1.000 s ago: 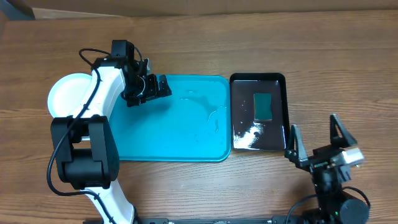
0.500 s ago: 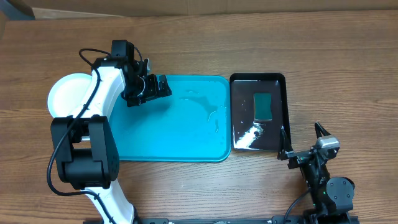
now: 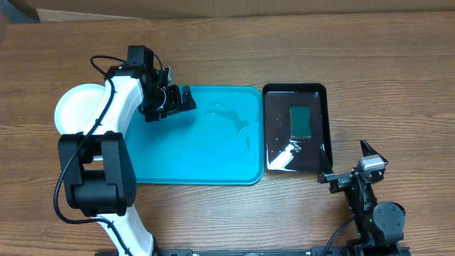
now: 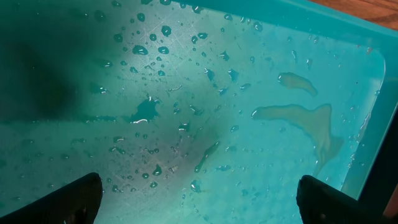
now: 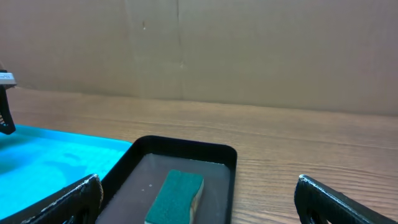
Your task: Clean dirty plates on tray and stack at the side
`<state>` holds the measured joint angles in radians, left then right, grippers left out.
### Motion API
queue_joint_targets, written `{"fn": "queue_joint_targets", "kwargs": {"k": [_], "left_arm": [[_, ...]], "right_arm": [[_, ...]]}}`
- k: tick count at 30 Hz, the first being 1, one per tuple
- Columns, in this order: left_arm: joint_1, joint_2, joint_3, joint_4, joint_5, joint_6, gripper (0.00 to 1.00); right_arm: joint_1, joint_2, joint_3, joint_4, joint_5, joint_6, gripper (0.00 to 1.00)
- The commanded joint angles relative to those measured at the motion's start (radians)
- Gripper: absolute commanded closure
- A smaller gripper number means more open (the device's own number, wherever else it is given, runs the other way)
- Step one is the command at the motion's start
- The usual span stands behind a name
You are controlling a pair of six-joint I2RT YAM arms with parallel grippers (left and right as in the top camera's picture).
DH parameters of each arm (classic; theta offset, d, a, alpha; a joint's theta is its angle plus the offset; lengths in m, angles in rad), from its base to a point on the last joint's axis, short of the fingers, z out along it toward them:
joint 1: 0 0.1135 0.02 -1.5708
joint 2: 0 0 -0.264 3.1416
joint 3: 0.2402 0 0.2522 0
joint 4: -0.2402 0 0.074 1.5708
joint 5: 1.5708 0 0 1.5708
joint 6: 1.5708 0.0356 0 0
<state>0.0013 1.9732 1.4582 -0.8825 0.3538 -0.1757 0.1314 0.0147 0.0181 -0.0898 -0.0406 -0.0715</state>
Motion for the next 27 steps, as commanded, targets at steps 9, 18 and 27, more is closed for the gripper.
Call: {"fn": "queue_joint_targets", "kwargs": {"k": [9,18,27], "left_arm": [[-0.002,-0.019,-0.01,0.001,-0.007,0.016,0.0],[-0.002,-0.019,-0.01,0.001,-0.007,0.016,0.0],[-0.004,-0.129,-0.01,0.0,-0.025,0.016,0.0]], "right_arm": [[-0.005,-0.012,-0.01,0.006,0.005,-0.008,0.0],[-0.005,-0.012,-0.01,0.006,0.005,-0.008,0.0],[-0.005,-0.012,-0.01,0.006,0.005,-0.008,0.0]]}}
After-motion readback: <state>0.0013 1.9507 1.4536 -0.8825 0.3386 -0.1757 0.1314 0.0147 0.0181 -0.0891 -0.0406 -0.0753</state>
